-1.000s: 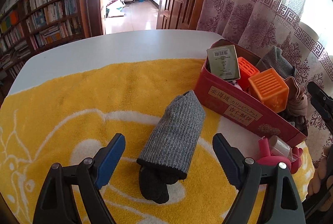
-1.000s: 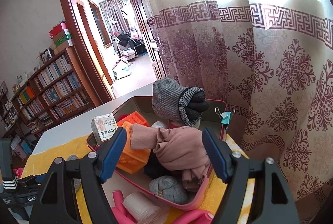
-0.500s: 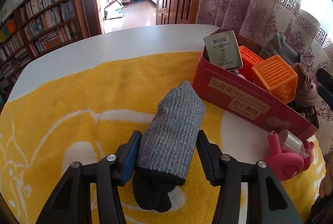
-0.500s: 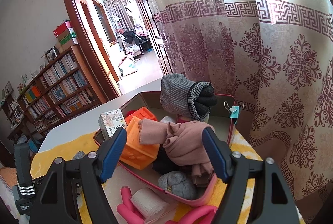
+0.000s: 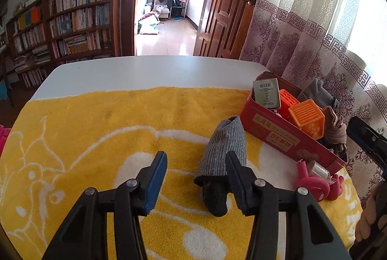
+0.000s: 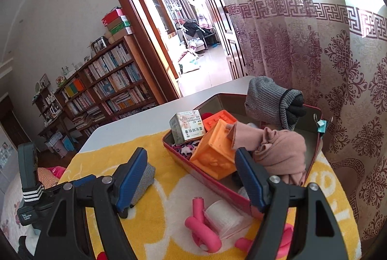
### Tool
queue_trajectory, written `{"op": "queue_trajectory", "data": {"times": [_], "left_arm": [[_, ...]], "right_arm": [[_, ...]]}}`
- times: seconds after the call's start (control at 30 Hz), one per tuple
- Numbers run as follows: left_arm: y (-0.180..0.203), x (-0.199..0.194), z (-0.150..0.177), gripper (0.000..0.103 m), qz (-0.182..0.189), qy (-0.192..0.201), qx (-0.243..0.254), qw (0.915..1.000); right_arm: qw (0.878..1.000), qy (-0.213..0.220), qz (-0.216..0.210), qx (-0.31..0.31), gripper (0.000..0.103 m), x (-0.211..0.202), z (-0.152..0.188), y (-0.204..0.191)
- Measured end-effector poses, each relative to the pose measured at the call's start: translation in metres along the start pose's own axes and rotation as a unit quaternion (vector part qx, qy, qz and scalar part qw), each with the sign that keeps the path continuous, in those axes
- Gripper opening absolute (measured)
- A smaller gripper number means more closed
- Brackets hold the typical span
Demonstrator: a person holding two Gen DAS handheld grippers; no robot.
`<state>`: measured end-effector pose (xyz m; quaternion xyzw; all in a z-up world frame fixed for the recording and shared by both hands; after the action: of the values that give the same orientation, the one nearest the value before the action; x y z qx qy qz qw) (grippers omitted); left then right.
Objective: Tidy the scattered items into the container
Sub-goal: 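Grasp the grey black-toed sock with the left tool while the right tool reaches the red yarn ball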
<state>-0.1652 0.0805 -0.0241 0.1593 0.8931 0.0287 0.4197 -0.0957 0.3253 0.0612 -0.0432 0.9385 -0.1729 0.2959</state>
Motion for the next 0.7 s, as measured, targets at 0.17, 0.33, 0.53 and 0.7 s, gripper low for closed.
{"op": "queue_trajectory", "data": {"times": [0.17,0.33,0.53,0.7], "left_arm": [[0.006,0.008,0.003,0.054,0.032,-0.018,-0.003,0.9993],[0.033,0.022,0.005,0.082,0.032,-0.027,0.036,0.9985],[0.041,0.049,0.0,0.082,0.019,-0.054,0.05,0.9971],[0.049,0.064,0.004,0.046,-0.004,-0.063,0.083,0.9945]], "right_arm": [[0.998,-0.041,-0.024,-0.028,0.078,-0.01,0.03,-0.024],[0.999,-0.041,-0.02,-0.012,0.078,-0.027,0.047,-0.022],[0.999,-0.037,-0.023,0.006,0.078,-0.044,0.06,-0.018],[0.998,-0.047,-0.031,0.005,0.078,-0.046,0.07,-0.022]]}}
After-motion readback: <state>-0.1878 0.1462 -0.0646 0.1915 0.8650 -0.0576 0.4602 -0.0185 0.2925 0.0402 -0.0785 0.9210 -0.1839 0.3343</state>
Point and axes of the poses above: each gripper's, at about its wrist camera, not at the fingertips, and x roughly the way its jaws point, y to its right, z to its underside, the point moved 4 cm from there along x, roughly the way its jaws point, and after that the axes turned 1 degree about -y, right-handed, at the moved point
